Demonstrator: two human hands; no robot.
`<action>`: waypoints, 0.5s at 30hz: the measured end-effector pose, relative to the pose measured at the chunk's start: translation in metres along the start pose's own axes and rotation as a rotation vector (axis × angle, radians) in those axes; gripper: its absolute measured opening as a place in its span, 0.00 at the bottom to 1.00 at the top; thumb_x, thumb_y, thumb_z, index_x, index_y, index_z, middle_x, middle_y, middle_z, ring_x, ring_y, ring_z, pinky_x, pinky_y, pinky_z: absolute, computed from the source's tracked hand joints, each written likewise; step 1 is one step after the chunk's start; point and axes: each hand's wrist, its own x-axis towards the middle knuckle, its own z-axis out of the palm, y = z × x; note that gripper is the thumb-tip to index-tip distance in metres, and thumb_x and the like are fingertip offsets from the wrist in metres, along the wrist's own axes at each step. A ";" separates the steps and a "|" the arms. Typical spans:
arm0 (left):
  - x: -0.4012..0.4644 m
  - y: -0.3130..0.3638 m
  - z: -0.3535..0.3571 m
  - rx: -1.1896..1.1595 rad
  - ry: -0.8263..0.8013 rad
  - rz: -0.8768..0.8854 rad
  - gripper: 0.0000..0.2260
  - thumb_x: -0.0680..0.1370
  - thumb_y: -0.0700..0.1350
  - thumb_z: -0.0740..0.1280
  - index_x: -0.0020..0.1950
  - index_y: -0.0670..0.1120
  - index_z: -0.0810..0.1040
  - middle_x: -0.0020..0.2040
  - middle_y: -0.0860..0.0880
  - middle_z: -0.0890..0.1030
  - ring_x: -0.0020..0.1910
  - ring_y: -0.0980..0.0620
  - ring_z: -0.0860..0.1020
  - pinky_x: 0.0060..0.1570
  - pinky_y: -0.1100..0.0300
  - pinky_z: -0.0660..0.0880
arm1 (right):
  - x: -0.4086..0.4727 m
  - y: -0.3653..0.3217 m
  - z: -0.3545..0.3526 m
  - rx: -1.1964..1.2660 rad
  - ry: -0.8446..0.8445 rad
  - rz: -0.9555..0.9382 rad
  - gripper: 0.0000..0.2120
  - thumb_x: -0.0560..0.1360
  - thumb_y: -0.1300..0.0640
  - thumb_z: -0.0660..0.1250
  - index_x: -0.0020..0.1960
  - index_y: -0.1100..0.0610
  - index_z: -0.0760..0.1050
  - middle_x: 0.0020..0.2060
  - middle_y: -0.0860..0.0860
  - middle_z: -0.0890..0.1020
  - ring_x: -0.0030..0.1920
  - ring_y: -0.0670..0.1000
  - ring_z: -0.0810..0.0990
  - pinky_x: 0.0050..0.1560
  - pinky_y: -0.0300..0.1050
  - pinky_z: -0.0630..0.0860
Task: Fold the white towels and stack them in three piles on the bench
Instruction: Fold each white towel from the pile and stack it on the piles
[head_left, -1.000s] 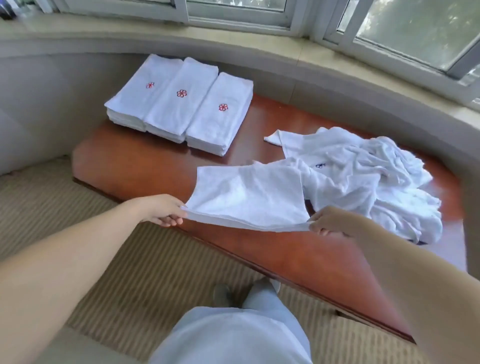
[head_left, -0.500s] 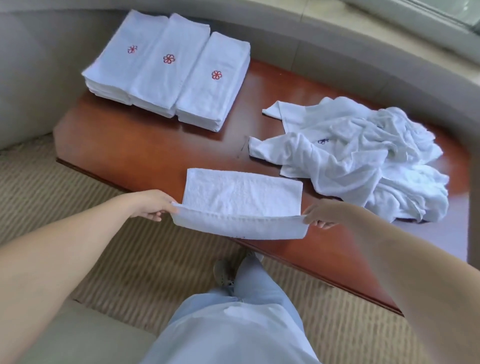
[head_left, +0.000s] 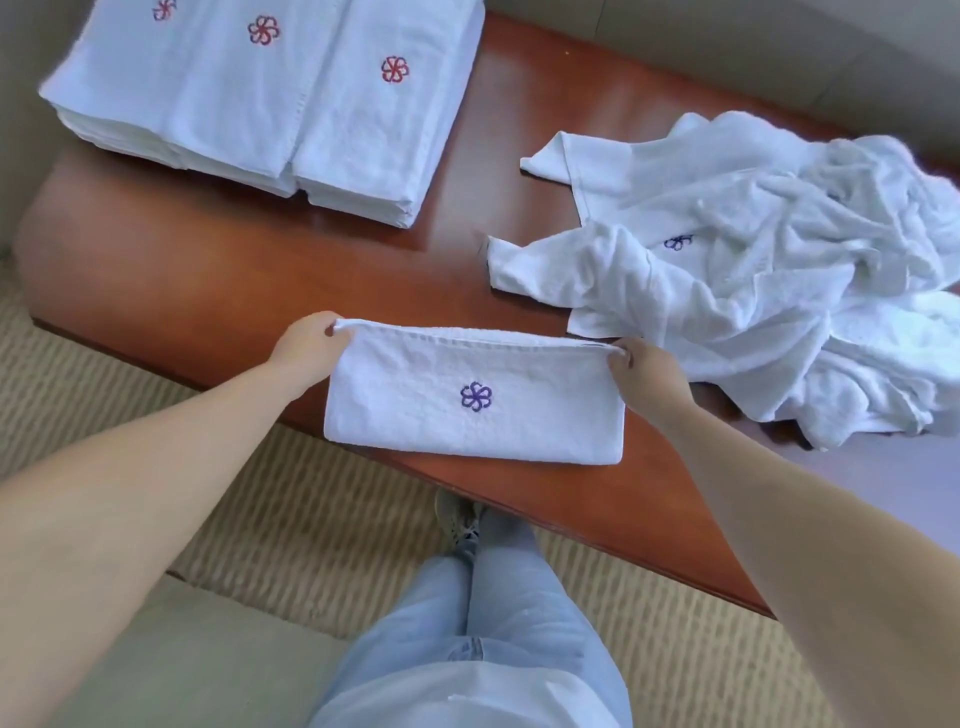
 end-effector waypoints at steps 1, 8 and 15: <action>0.005 -0.001 0.002 0.030 0.004 -0.008 0.11 0.80 0.47 0.59 0.39 0.45 0.69 0.37 0.48 0.72 0.36 0.48 0.68 0.36 0.53 0.64 | 0.004 0.000 0.002 -0.002 -0.002 0.004 0.09 0.82 0.55 0.56 0.45 0.56 0.71 0.34 0.51 0.75 0.37 0.57 0.74 0.31 0.44 0.62; 0.034 -0.014 0.026 0.159 0.089 -0.003 0.10 0.82 0.50 0.55 0.46 0.49 0.72 0.40 0.49 0.76 0.37 0.46 0.73 0.34 0.53 0.67 | 0.031 0.000 0.022 -0.094 0.039 0.048 0.08 0.84 0.53 0.53 0.47 0.51 0.65 0.33 0.49 0.72 0.35 0.55 0.71 0.30 0.44 0.60; 0.036 -0.004 0.042 0.337 0.150 0.001 0.11 0.84 0.46 0.57 0.64 0.44 0.70 0.54 0.42 0.78 0.47 0.39 0.76 0.40 0.48 0.70 | 0.030 -0.010 0.032 -0.178 0.106 0.089 0.10 0.83 0.55 0.55 0.62 0.54 0.68 0.42 0.51 0.76 0.43 0.59 0.77 0.33 0.47 0.66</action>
